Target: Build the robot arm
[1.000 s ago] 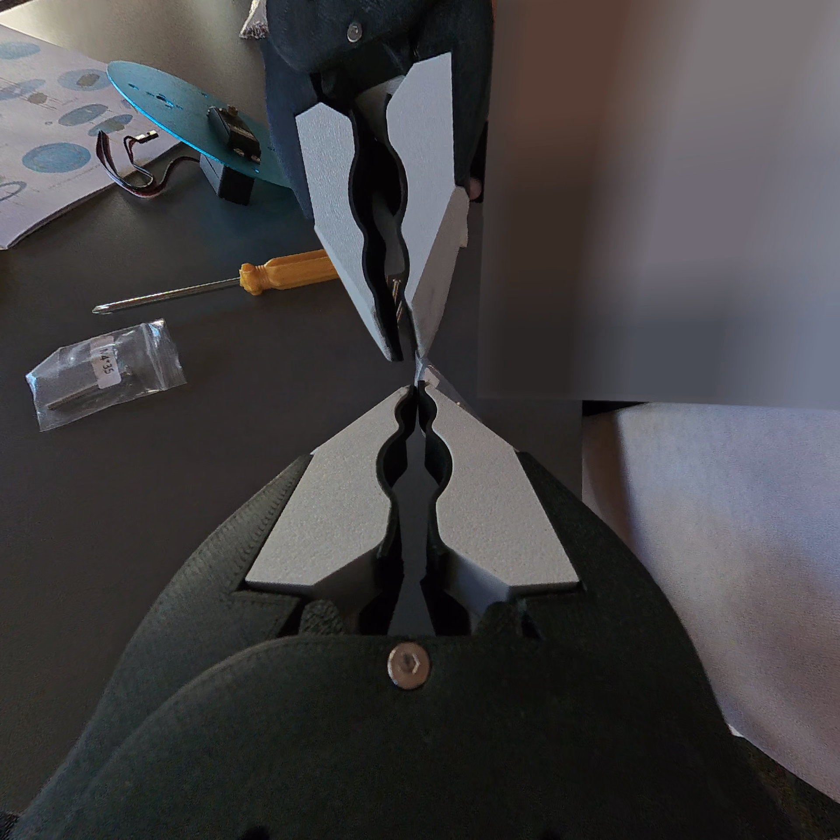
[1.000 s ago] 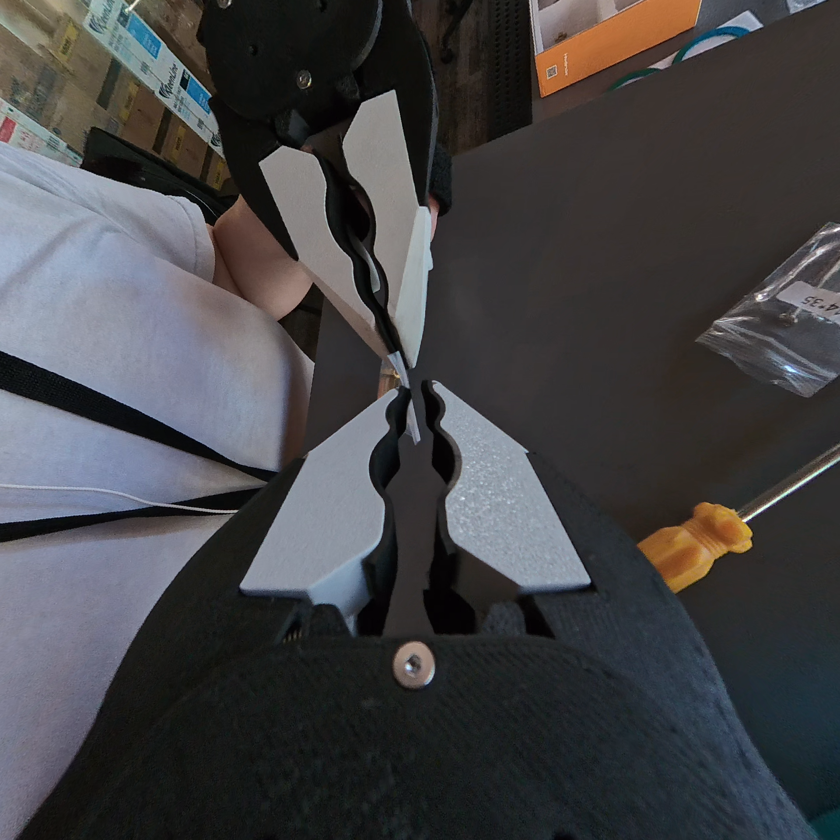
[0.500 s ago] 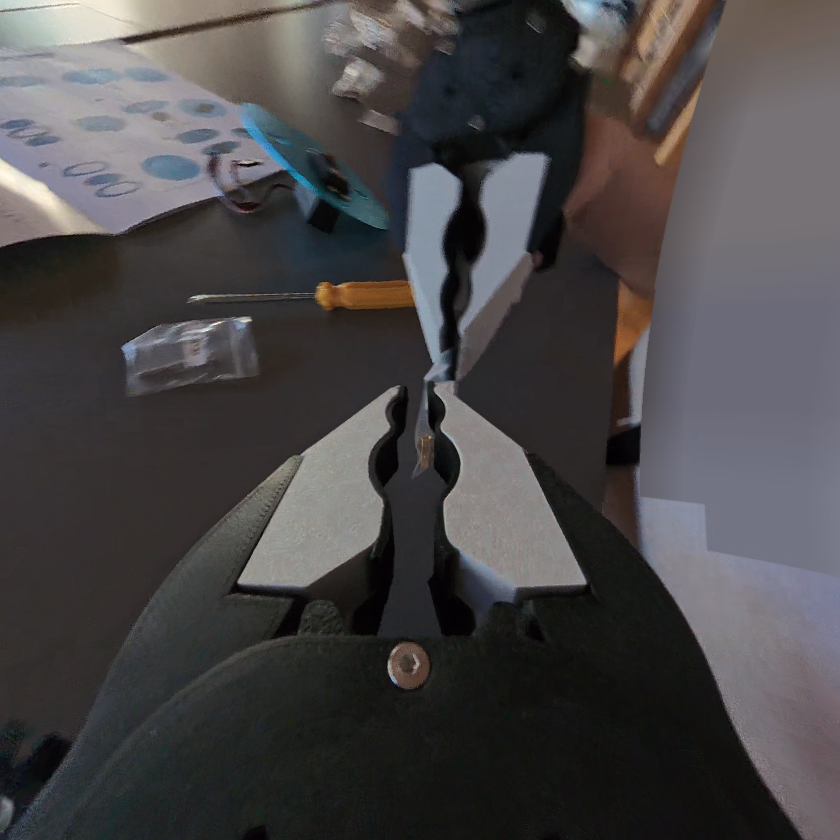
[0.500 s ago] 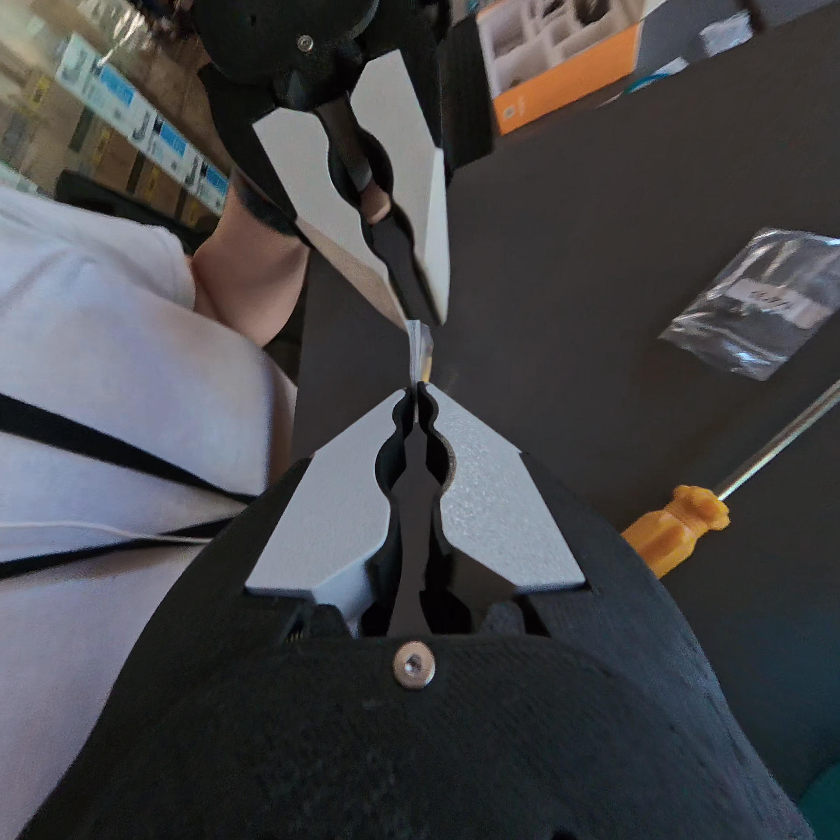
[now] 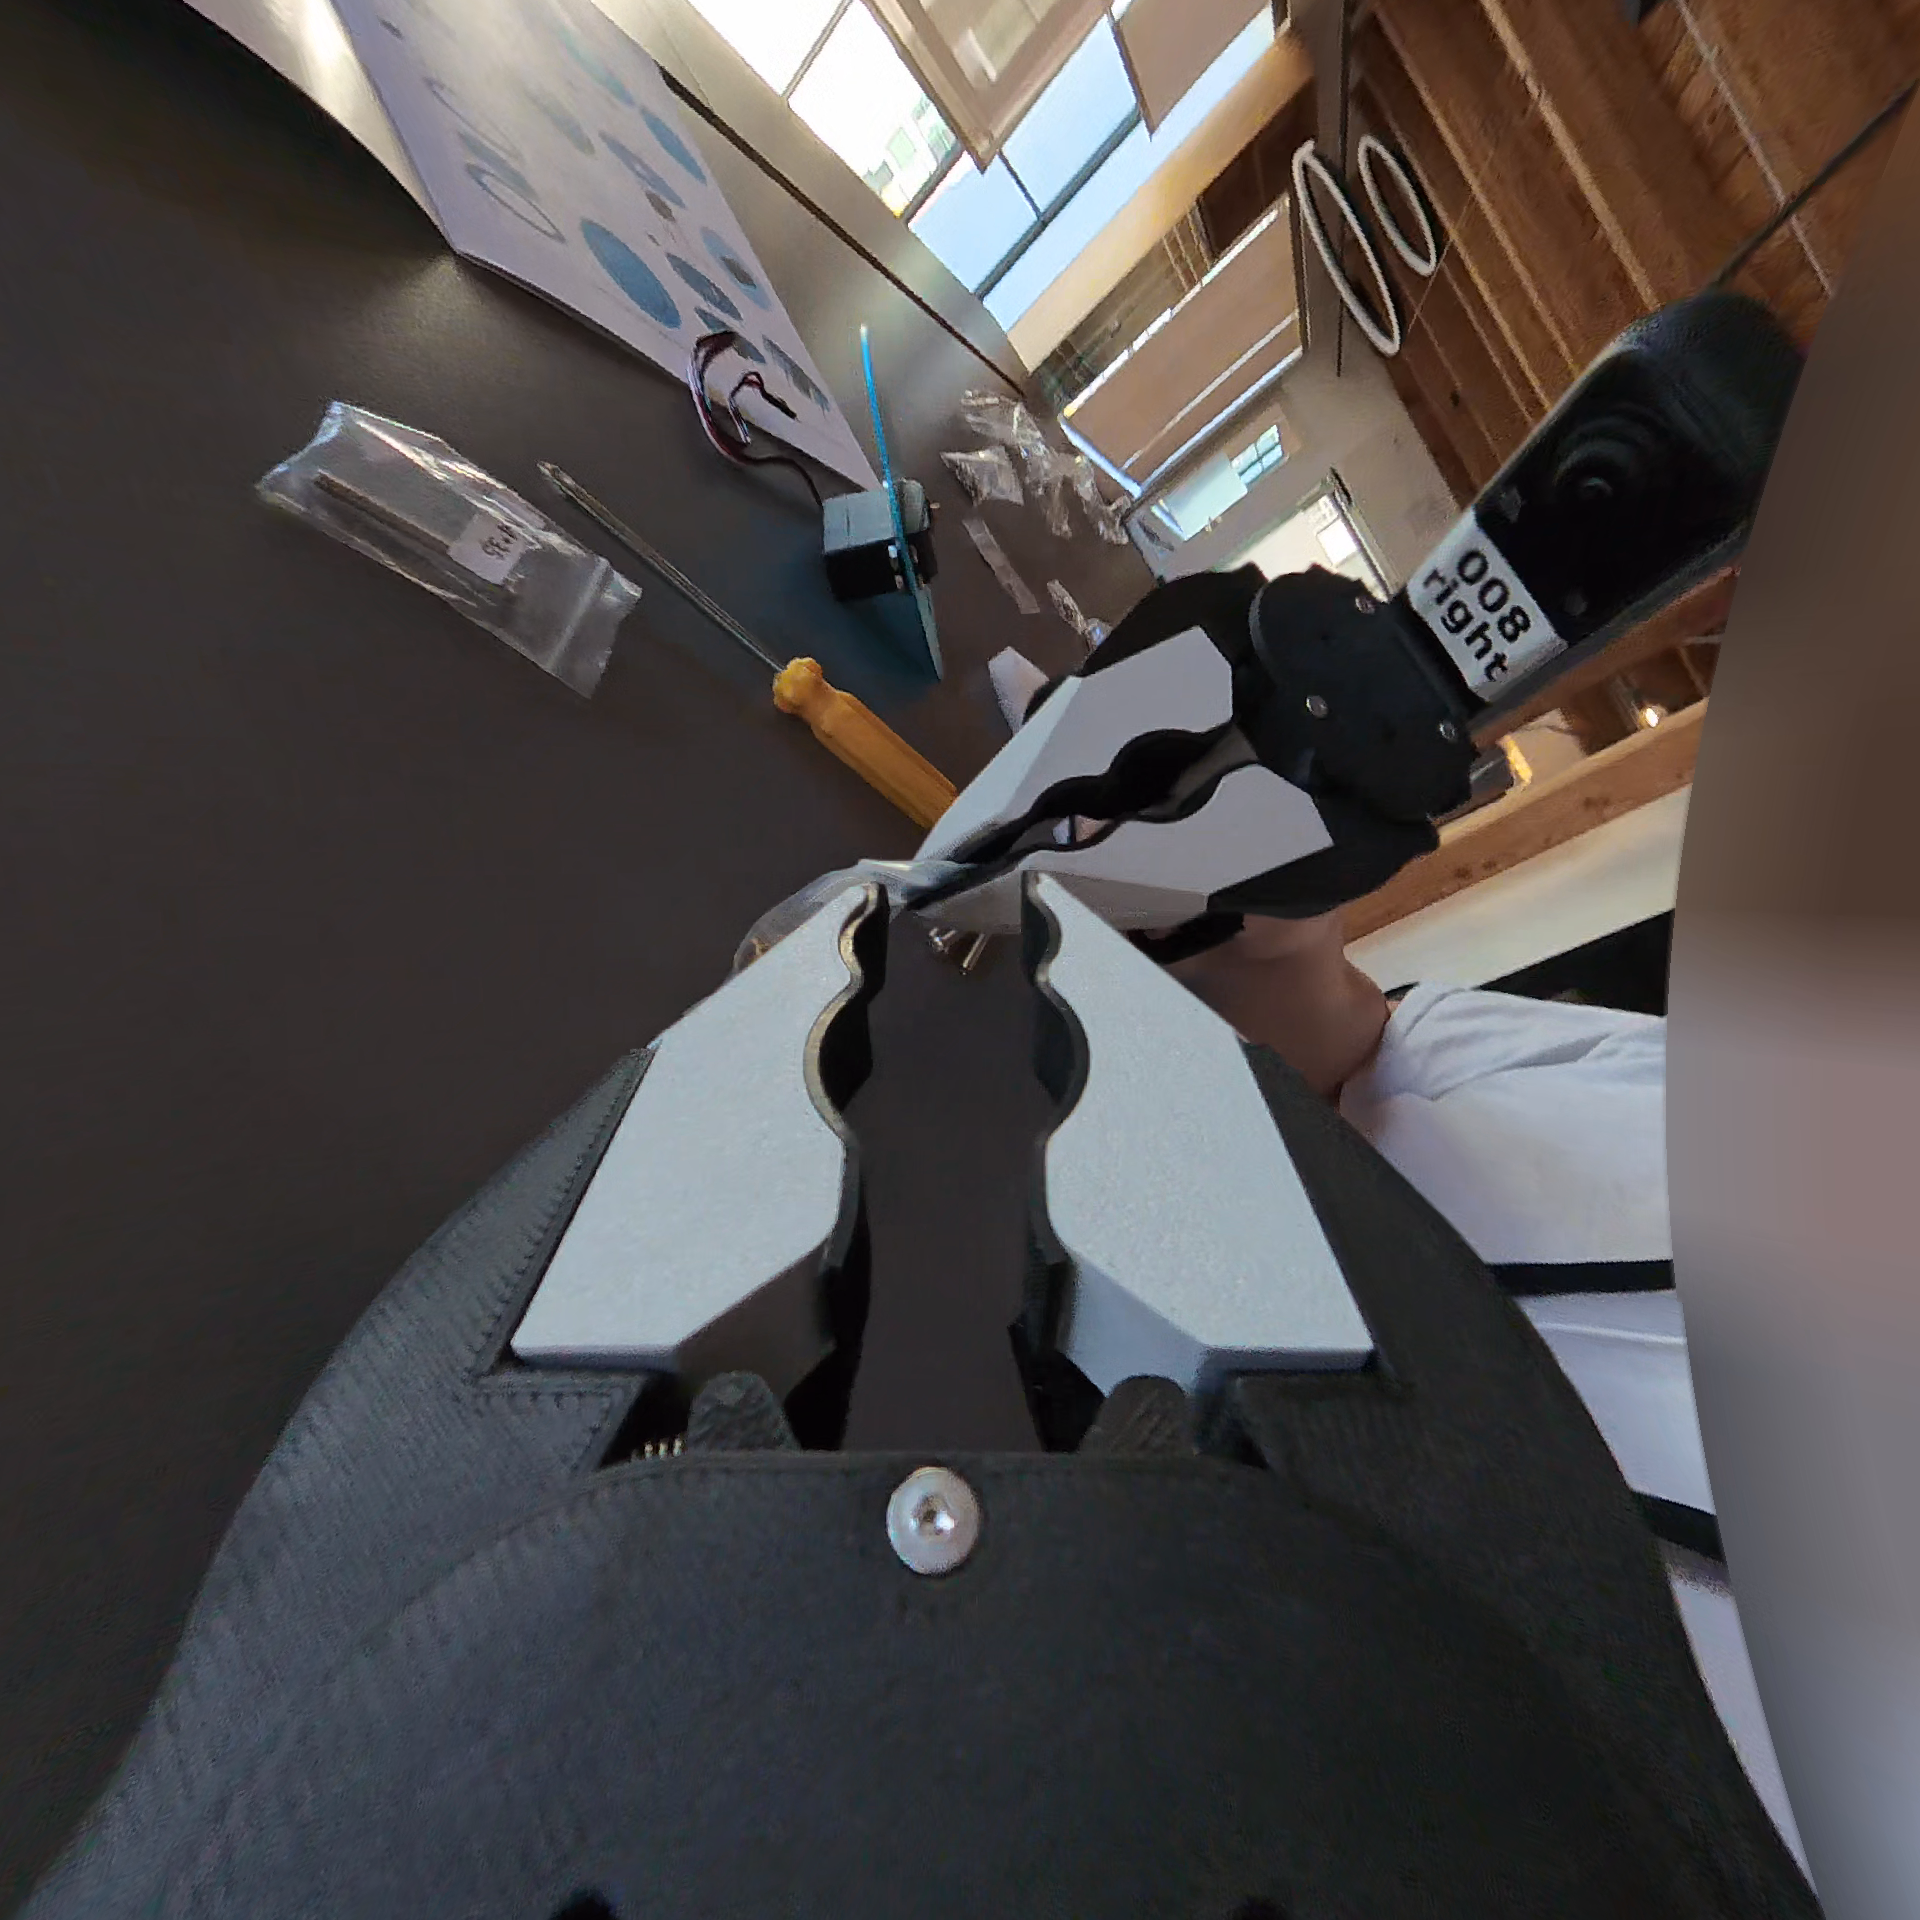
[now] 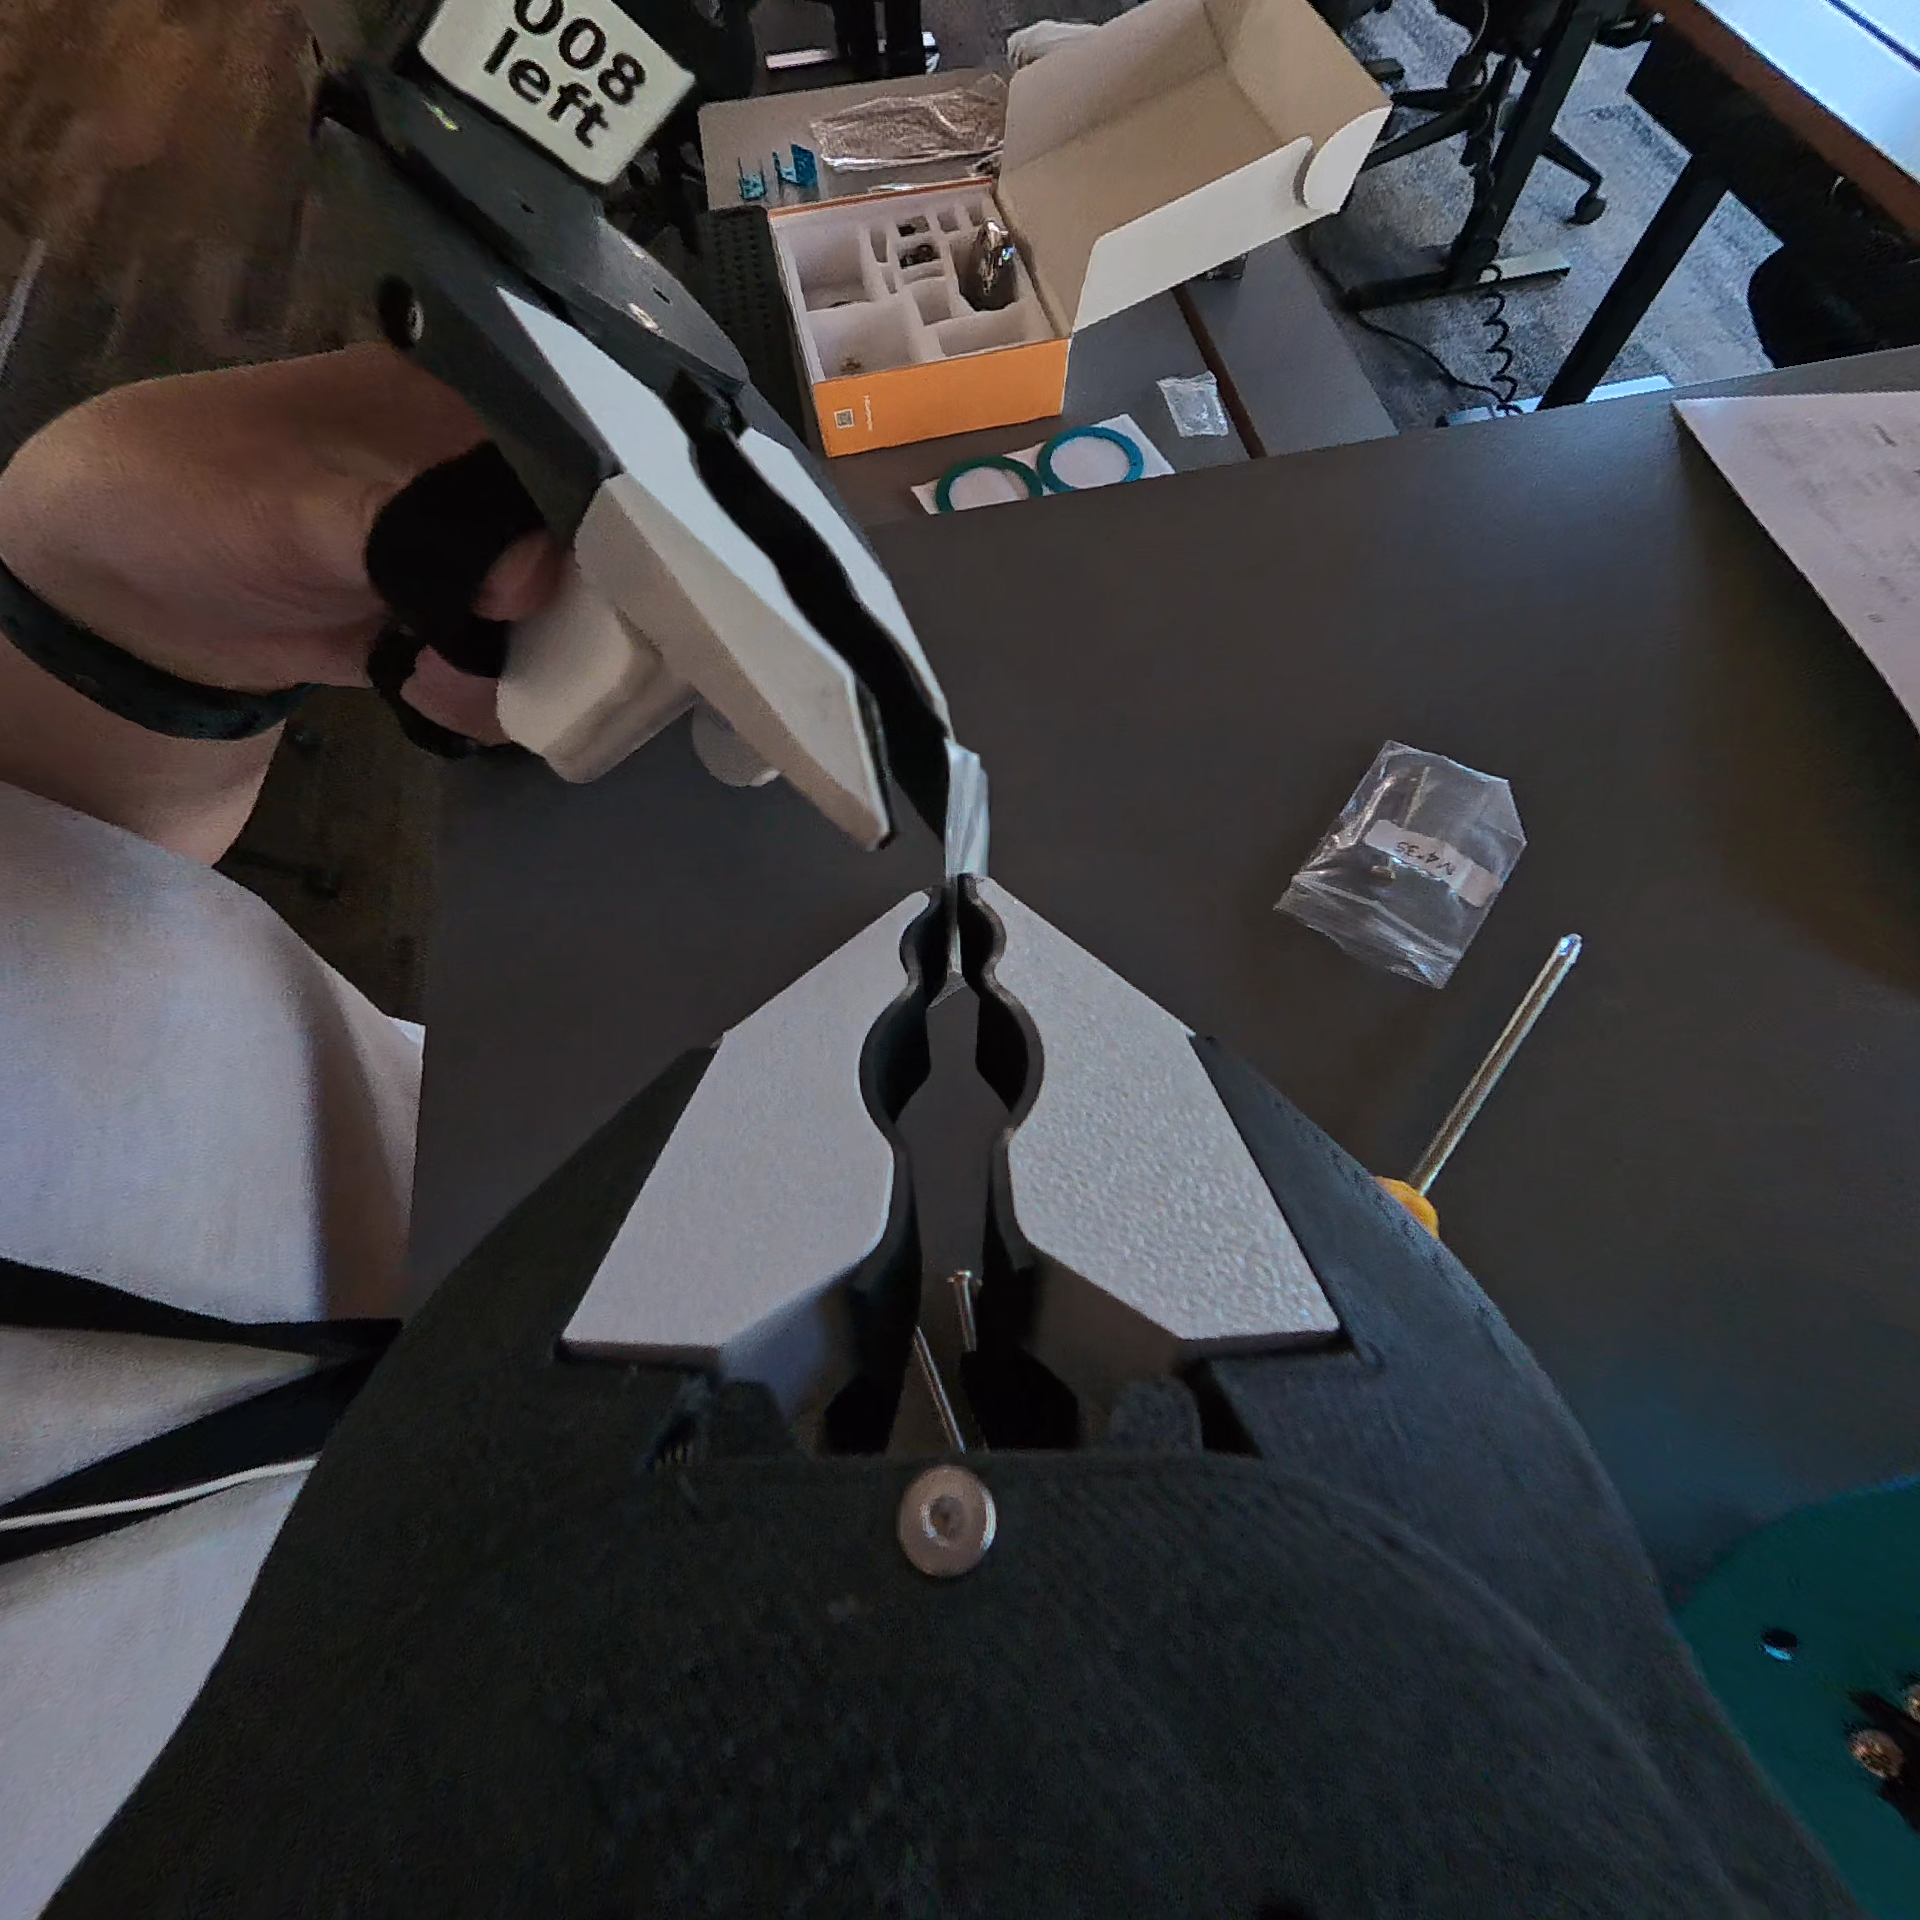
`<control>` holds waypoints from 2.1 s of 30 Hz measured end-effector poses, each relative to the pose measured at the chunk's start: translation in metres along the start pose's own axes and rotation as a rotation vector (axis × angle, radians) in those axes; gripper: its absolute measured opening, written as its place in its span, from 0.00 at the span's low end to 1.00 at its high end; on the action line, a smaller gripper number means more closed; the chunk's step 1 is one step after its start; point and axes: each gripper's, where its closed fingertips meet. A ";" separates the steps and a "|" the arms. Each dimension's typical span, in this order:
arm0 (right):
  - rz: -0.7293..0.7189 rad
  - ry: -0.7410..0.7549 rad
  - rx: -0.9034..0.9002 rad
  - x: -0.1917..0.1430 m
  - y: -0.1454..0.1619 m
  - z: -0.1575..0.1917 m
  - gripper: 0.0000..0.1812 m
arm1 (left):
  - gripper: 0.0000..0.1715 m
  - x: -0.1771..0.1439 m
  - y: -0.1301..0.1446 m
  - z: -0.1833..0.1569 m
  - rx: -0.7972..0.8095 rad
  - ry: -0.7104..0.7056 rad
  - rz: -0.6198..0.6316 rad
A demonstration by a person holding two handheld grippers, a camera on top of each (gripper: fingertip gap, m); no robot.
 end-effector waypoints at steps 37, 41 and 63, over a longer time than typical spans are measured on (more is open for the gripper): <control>-0.077 -0.401 0.517 0.003 0.001 0.016 0.08 | 0.03 -0.001 0.013 0.008 -0.025 0.013 0.093; -0.079 -0.421 0.537 0.002 0.001 0.016 0.09 | 0.05 -0.001 0.014 0.008 -0.012 0.016 0.108; -0.031 -0.371 0.460 0.007 0.011 0.013 0.08 | 0.00 0.004 0.016 0.010 -0.042 0.042 0.152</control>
Point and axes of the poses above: each gripper's, where its closed fingertips meet, x out along the fingers, y out of its underside, z = x × y across the jaws, and after that the axes turned 2 degrees about -x, right-handed
